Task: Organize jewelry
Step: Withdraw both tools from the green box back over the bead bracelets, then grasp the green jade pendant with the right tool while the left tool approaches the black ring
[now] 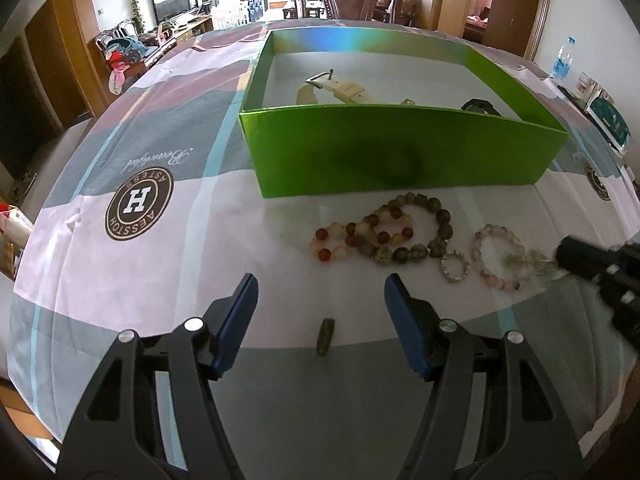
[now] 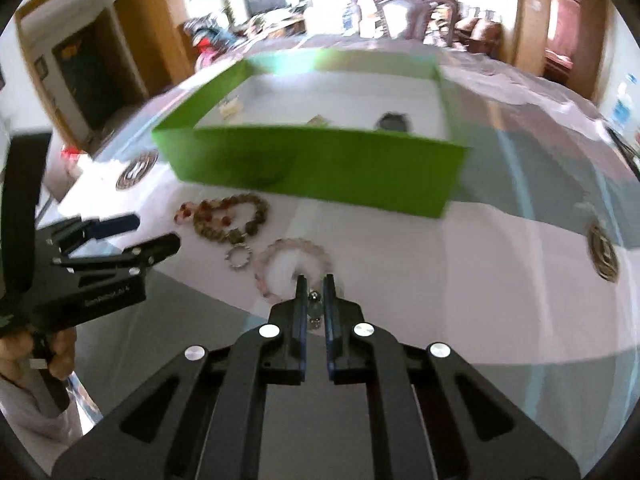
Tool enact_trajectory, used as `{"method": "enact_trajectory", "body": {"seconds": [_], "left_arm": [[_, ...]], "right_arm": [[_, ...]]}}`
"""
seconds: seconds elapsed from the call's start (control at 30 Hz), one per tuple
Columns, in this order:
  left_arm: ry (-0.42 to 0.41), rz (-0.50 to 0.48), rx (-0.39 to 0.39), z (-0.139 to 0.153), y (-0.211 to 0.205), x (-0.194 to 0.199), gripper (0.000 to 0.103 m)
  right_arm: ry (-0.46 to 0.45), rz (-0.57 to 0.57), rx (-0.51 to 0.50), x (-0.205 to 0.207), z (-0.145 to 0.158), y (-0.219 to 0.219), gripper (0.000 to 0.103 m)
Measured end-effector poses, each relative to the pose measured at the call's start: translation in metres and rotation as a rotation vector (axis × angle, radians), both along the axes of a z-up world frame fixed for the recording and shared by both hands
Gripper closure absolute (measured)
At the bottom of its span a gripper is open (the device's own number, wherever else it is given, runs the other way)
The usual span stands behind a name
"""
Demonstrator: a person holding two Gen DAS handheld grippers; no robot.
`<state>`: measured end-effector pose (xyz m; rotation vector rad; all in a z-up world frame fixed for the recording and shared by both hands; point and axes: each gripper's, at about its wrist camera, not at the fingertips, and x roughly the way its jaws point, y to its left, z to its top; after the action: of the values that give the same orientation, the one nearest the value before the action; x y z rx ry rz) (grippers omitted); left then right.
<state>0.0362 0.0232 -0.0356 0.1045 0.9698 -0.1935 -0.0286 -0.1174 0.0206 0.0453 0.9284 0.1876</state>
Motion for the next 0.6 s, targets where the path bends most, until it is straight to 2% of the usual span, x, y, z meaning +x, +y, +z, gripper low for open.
{"method": "enact_trajectory", "body": {"seconds": [0.17,0.33,0.6], "left_arm": [[-0.021,-0.003,0.012,0.004,-0.007,-0.009,0.037],[-0.064,0.029,0.043,0.008,-0.009,-0.025,0.035],[-0.052,0.019,0.025,0.003,-0.005,-0.029,0.037]], "right_arm": [[-0.022,-0.048,-0.016,-0.003,0.007,-0.010,0.095],[-0.013,-0.003,0.002,0.002,0.006,-0.005,0.095],[0.014,0.004,-0.014,0.008,0.001,0.006,0.095]]}}
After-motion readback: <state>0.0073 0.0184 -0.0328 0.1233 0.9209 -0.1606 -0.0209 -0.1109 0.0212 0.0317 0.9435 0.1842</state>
